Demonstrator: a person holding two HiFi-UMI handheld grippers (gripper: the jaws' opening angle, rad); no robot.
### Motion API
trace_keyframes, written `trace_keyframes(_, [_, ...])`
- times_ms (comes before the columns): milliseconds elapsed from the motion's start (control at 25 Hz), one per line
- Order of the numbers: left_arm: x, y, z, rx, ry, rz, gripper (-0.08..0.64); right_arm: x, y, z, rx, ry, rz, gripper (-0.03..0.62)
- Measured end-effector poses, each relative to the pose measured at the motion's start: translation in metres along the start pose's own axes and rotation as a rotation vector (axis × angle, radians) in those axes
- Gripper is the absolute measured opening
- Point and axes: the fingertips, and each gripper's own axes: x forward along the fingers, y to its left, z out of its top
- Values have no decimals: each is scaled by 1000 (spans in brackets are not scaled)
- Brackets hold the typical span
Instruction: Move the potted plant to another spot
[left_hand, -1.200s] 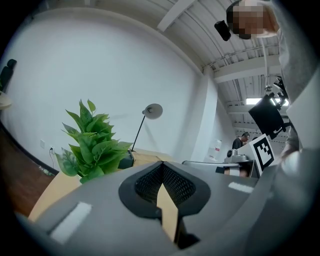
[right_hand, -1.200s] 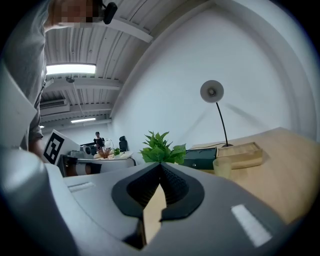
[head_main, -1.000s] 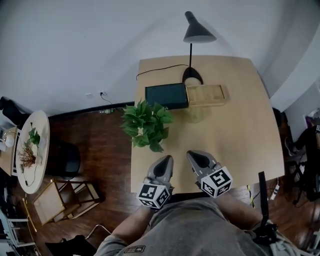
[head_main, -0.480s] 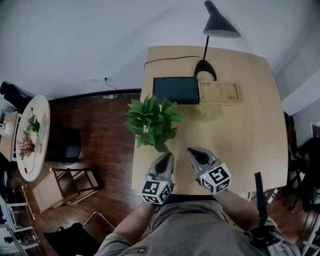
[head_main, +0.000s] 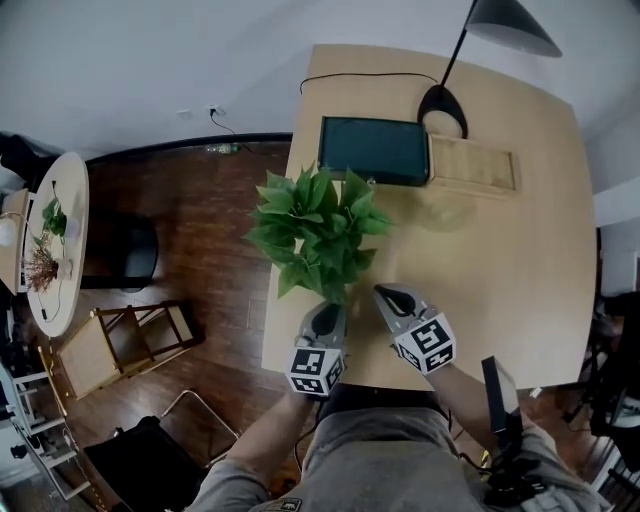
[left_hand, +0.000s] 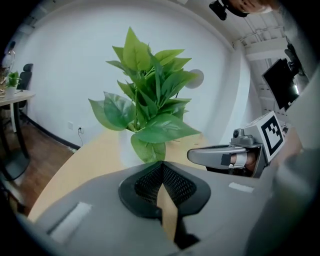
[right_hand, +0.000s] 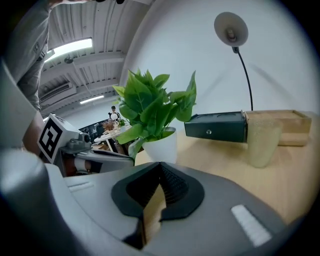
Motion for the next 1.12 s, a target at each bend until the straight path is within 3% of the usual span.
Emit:
trace_keyframes(480, [9, 37, -2, 29, 14, 73, 0, 29, -6, -9, -64, 42, 25, 5])
trace_keyframes(680, [7, 50, -4, 112, 7, 94, 3, 40, -4, -7, -116, 49, 53, 23])
trace_keyframes(800, [4, 59, -6, 155, 6, 99, 66, 46, -2, -4, -139, 57, 73, 122])
trace_keyframes(920, [3, 68, -5, 206, 12, 91, 166, 51, -1, -2, -167, 66, 94, 189])
trace_keyframes(1120, [11, 84, 5, 306, 16, 40, 250, 64, -2, 2, -232, 92, 124, 285])
